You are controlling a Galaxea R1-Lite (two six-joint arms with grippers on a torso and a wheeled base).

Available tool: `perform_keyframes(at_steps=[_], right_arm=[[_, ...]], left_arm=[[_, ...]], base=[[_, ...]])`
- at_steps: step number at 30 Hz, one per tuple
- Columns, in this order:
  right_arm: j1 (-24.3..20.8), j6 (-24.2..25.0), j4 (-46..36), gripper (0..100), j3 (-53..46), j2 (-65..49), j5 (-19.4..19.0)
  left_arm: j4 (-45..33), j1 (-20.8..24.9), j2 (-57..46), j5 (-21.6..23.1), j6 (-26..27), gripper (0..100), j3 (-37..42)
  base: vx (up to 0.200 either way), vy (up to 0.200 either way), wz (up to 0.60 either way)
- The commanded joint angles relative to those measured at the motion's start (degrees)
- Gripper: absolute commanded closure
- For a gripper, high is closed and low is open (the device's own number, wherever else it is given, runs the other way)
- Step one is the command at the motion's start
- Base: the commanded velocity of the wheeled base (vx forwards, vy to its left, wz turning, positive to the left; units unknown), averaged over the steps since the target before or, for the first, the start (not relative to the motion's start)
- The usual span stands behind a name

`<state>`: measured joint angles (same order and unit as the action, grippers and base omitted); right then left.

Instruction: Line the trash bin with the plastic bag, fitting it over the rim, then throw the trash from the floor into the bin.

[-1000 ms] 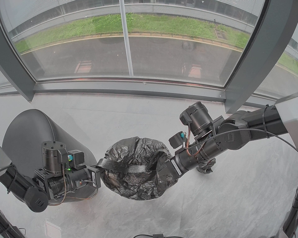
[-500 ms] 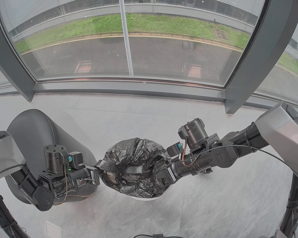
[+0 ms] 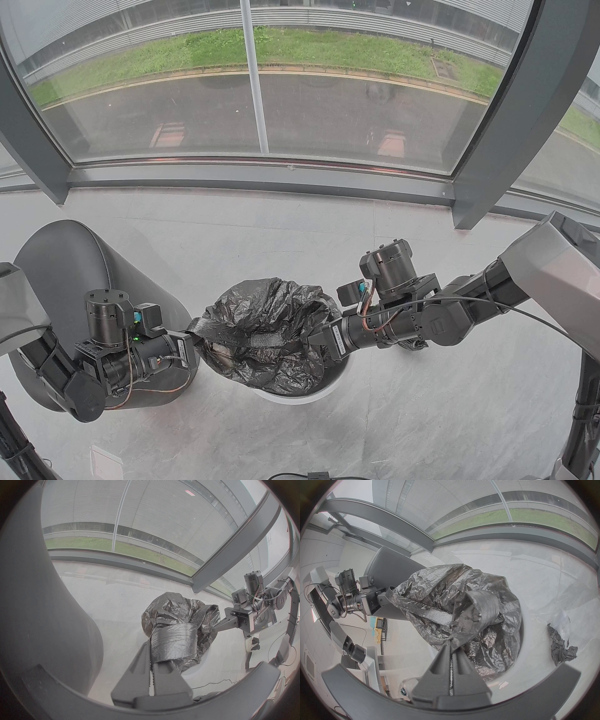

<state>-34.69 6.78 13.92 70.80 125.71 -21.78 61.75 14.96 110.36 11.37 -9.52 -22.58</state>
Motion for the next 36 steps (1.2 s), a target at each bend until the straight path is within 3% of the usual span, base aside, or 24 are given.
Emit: perform_keyframes(at_steps=[1,6,10,24,36], right_arm=[[0.59,-0.1,-0.39,100,-3.3,-3.89,-0.45],[0.68,-0.01,-0.56,100,-9.28,-9.69,-4.76],[0.68,-0.27,-0.56,100,-13.41,-11.19,-5.11],[1.21,-0.71,-0.47,100,-19.47,-12.77,-7.92],[3.49,-5.2,0.23,100,-22.11,-10.4,-8.1]], left_arm=[[-0.66,0.6,-2.7,-0.04,-0.41,100,0.25],[-3.91,2.01,-5.16,0.67,-1.55,100,0.87],[-8.75,2.53,-7.0,2.95,-2.34,100,0.6],[-20.44,3.15,-8.85,3.57,-3.05,100,-2.91],[-20.44,3.15,-4.63,4.62,-3.05,100,-2.91]], base=[[0.0,0.0,0.0],[0.0,0.0,0.0],[0.0,0.0,0.0],[0.0,0.0,0.0],[0.0,0.0,0.0]])
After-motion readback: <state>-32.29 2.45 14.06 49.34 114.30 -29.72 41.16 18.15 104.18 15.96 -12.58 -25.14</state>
